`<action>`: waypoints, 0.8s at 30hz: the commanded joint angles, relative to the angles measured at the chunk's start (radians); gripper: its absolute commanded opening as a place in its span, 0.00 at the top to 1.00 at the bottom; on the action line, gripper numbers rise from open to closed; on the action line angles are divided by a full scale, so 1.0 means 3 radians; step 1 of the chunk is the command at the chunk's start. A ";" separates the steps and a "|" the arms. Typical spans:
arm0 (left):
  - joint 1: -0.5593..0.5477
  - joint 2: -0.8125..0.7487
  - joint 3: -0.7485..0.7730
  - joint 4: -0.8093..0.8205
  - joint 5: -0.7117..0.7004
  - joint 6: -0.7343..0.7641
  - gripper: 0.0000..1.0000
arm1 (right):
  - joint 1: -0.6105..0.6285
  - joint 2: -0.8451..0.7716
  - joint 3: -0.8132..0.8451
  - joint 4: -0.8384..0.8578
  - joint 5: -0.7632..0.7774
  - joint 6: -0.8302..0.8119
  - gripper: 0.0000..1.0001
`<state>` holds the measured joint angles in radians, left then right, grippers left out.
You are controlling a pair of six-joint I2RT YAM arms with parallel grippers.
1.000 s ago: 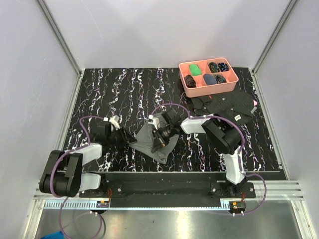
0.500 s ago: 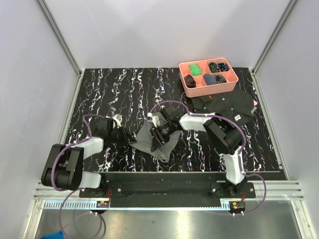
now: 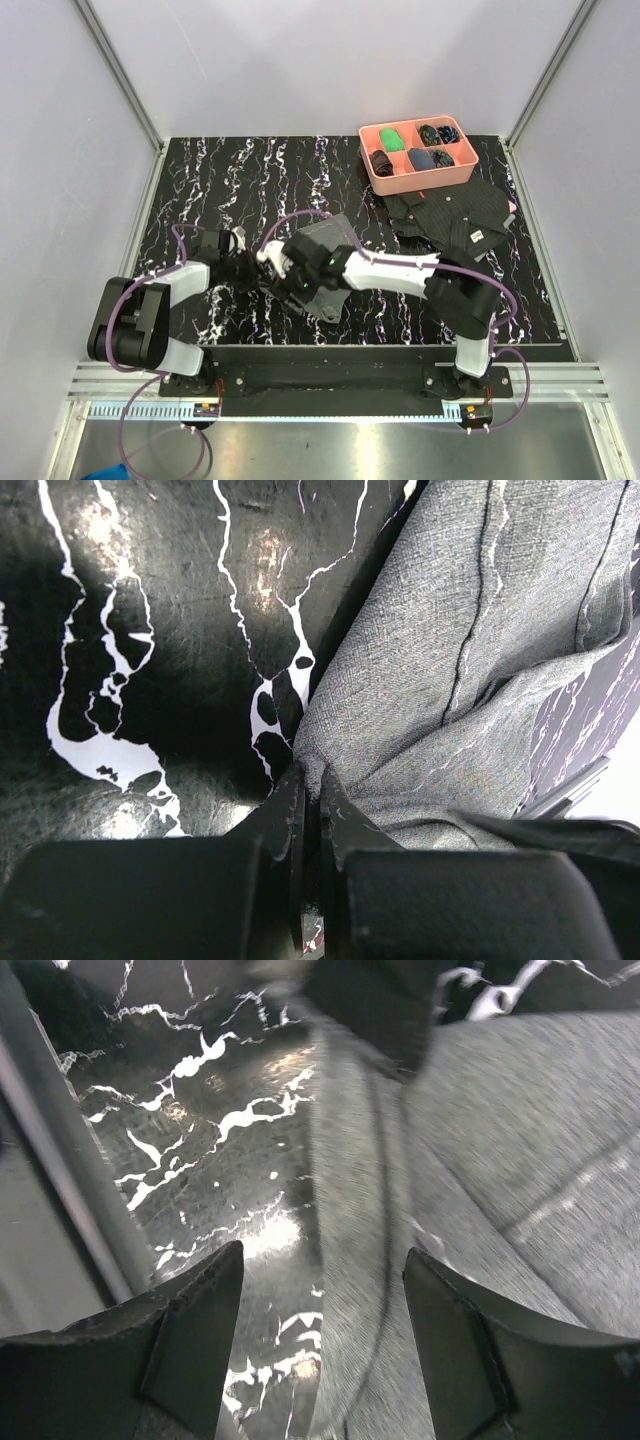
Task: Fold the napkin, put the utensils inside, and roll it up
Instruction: Roll the napkin with the utensil
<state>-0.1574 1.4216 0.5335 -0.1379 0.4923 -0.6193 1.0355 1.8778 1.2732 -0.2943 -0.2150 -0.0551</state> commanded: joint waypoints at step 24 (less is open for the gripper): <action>0.0207 -0.0217 0.0170 -0.0312 0.0031 0.0152 0.37 | -0.0015 0.0296 -0.0337 0.0331 -0.0299 -0.0042 0.70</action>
<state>-0.1432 1.4322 0.5686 -0.1921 0.5213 -0.5987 1.0584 1.9606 1.2369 -0.1719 -0.0547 -0.1547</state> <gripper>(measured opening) 0.498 0.328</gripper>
